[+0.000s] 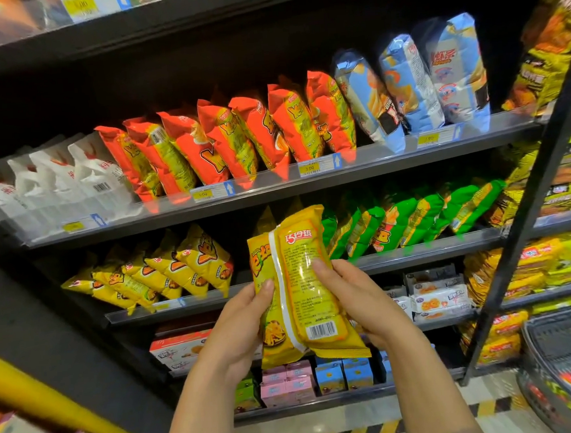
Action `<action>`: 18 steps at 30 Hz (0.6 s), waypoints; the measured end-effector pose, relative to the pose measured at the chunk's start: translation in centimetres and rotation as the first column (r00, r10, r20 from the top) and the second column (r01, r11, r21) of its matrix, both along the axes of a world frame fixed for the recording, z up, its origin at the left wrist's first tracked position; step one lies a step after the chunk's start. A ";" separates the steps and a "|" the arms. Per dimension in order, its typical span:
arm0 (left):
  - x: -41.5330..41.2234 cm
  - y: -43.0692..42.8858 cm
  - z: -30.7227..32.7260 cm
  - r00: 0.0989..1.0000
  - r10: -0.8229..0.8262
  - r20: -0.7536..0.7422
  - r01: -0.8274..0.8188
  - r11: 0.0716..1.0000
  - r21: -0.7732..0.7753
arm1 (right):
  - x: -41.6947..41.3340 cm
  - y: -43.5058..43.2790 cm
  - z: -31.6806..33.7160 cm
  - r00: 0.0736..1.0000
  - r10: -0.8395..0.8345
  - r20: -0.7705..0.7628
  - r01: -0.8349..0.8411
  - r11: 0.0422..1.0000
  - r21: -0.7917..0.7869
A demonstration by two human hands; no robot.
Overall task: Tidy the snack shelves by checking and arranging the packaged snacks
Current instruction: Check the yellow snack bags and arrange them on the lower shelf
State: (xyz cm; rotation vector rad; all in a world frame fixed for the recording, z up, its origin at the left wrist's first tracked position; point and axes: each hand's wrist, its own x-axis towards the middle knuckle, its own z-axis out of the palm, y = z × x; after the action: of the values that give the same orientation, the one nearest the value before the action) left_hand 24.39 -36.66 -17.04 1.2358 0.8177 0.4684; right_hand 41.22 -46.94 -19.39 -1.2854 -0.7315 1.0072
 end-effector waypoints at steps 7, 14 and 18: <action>-0.4 0.1 -0.2 0.999 0.006 0.032 -0.006 1.000 0.007 | 0.6 -0.4 0.3 0.998 0.067 -0.019 -0.067 0.998 -0.006; -0.1 -0.1 -0.4 0.999 0.001 0.047 -0.006 0.995 0.103 | 0.5 -0.6 -0.3 0.997 0.049 0.053 -0.050 0.999 0.020; -0.3 0.1 -0.7 0.998 -0.039 0.042 0.035 0.995 0.094 | 0.9 -0.5 -1.2 0.998 0.036 -0.043 -0.033 0.998 0.054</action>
State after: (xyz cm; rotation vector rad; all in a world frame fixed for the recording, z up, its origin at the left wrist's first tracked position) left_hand 24.09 -36.55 -17.72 1.3199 0.7415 0.5064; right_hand 42.16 -47.44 -20.57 -1.2050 -0.7440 1.0343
